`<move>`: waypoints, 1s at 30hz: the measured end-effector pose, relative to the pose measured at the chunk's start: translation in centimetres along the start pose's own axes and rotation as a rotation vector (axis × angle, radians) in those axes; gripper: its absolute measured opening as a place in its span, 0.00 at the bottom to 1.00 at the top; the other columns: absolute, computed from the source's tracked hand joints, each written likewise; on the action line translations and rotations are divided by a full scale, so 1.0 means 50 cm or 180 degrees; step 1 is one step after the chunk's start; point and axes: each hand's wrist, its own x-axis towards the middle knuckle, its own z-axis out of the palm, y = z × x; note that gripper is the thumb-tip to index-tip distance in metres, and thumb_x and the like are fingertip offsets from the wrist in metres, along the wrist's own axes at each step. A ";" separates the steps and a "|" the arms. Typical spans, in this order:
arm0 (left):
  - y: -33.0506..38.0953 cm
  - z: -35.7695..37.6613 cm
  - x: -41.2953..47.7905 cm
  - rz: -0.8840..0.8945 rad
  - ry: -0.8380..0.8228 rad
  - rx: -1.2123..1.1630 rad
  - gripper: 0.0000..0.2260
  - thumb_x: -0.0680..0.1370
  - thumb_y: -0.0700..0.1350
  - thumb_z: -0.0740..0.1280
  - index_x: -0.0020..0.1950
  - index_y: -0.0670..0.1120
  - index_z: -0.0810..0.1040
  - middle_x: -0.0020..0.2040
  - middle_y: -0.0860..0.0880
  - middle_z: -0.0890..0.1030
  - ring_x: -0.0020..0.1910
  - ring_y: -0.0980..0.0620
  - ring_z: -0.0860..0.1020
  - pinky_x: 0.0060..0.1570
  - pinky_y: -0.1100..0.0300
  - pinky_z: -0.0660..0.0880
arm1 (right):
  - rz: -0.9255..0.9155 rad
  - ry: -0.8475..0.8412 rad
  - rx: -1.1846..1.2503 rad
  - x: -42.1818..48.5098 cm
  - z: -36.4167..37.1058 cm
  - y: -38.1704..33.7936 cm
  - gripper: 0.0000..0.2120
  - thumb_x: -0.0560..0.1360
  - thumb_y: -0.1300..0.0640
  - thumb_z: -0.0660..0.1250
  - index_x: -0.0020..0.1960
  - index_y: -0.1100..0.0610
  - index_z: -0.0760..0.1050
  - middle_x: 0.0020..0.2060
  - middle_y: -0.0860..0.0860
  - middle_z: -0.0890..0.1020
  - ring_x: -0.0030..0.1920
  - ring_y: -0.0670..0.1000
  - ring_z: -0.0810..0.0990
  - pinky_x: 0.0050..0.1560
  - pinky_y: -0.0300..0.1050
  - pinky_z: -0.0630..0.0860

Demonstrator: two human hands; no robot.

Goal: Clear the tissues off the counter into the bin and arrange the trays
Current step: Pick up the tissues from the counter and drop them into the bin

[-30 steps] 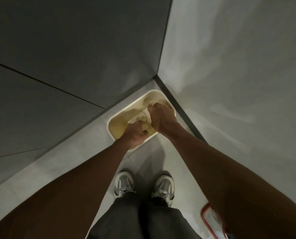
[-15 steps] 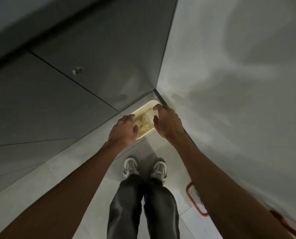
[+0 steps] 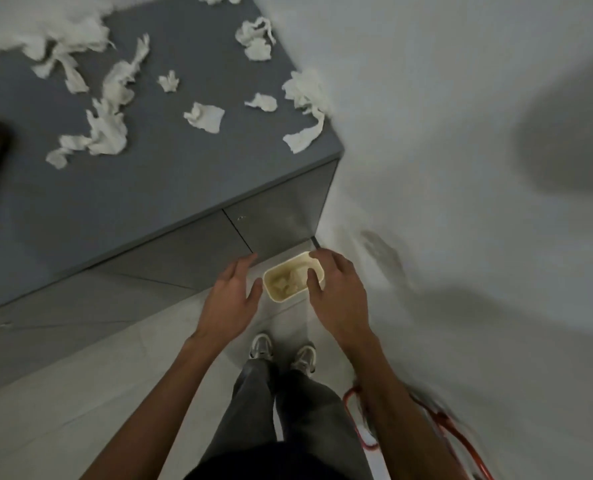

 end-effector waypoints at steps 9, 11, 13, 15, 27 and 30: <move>0.080 -0.135 -0.041 0.0032 0.0673 -0.0161 0.18 0.84 0.48 0.64 0.74 0.52 0.71 0.68 0.47 0.78 0.66 0.45 0.77 0.64 0.51 0.75 | -0.0173 0.0146 0.0286 0.023 -0.144 -0.096 0.14 0.83 0.47 0.67 0.68 0.44 0.74 0.65 0.46 0.80 0.62 0.47 0.79 0.56 0.36 0.72; 0.079 -0.154 -0.032 0.0010 0.0786 -0.0191 0.17 0.84 0.48 0.65 0.73 0.51 0.73 0.67 0.47 0.79 0.65 0.46 0.78 0.64 0.52 0.75 | -0.0147 0.0123 0.0362 0.041 -0.154 -0.116 0.13 0.83 0.48 0.67 0.67 0.45 0.75 0.64 0.47 0.81 0.61 0.48 0.79 0.55 0.37 0.72; 0.072 -0.172 -0.016 -0.0027 0.0884 -0.0230 0.15 0.84 0.47 0.65 0.71 0.51 0.75 0.66 0.48 0.80 0.64 0.47 0.78 0.64 0.54 0.74 | -0.0189 0.0087 0.0421 0.065 -0.156 -0.135 0.13 0.83 0.50 0.68 0.67 0.46 0.76 0.63 0.48 0.81 0.59 0.48 0.79 0.54 0.38 0.72; 0.062 -0.190 0.008 -0.0062 0.0953 -0.0175 0.14 0.83 0.46 0.66 0.69 0.50 0.76 0.65 0.48 0.81 0.63 0.47 0.79 0.63 0.57 0.73 | -0.0249 0.0053 0.0424 0.094 -0.152 -0.153 0.12 0.83 0.51 0.68 0.66 0.47 0.76 0.63 0.48 0.81 0.57 0.48 0.79 0.54 0.40 0.75; 0.024 -0.350 0.343 0.0044 0.0750 0.0136 0.19 0.80 0.41 0.68 0.72 0.45 0.74 0.67 0.42 0.77 0.65 0.39 0.76 0.66 0.44 0.75 | -0.0283 0.0029 0.0205 0.336 -0.091 -0.281 0.13 0.84 0.53 0.67 0.68 0.52 0.77 0.65 0.52 0.81 0.60 0.53 0.81 0.55 0.42 0.76; 0.013 -0.363 0.446 0.0108 0.0563 0.0288 0.20 0.80 0.41 0.68 0.72 0.45 0.73 0.68 0.40 0.76 0.66 0.36 0.74 0.64 0.42 0.74 | -0.0235 0.0067 0.0059 0.406 -0.065 -0.299 0.14 0.84 0.53 0.65 0.69 0.52 0.76 0.65 0.53 0.81 0.61 0.54 0.81 0.59 0.47 0.79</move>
